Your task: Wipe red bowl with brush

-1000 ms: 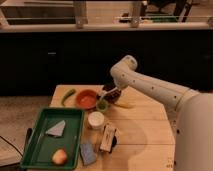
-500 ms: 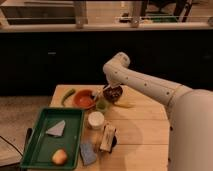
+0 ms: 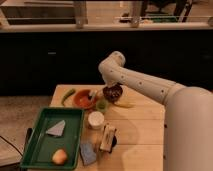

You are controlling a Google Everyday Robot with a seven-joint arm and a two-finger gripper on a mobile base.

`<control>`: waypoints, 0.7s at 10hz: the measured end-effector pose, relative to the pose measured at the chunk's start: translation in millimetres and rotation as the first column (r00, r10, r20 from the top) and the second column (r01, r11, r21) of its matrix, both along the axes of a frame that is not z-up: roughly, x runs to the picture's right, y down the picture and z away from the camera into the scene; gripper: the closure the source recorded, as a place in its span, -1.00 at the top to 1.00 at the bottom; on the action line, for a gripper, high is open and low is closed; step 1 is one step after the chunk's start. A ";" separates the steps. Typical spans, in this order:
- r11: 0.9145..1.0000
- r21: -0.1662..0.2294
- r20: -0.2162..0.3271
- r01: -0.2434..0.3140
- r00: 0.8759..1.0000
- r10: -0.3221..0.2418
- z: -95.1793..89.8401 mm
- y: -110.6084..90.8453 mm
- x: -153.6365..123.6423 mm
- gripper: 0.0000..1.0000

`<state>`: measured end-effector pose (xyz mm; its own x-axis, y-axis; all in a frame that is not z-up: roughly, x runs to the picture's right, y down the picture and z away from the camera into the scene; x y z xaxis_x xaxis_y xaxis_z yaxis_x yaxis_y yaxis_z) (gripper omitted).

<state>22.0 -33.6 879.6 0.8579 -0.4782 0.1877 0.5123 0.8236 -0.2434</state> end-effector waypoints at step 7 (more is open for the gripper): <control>0.995 -0.048 -0.006 0.083 0.996 -0.084 32.7 11.0 -32.0 -0.82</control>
